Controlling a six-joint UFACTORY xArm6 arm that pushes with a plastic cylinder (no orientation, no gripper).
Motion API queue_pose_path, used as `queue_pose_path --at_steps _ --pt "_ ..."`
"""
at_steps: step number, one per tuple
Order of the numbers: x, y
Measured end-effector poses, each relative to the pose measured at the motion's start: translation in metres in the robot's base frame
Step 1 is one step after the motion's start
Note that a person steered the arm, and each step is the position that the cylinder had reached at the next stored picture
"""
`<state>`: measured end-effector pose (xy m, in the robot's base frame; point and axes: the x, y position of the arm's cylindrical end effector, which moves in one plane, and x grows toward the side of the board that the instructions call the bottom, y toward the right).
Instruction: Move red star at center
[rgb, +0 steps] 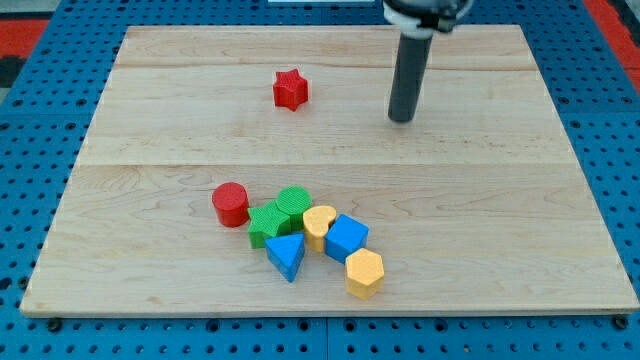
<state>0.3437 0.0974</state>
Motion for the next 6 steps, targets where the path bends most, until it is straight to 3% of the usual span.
queue_pose_path --at_steps 1,2,4,6 --pt "-0.052 -0.005" --pt "-0.079 -0.050" --pt "-0.088 -0.145" --pt "-0.009 -0.140"
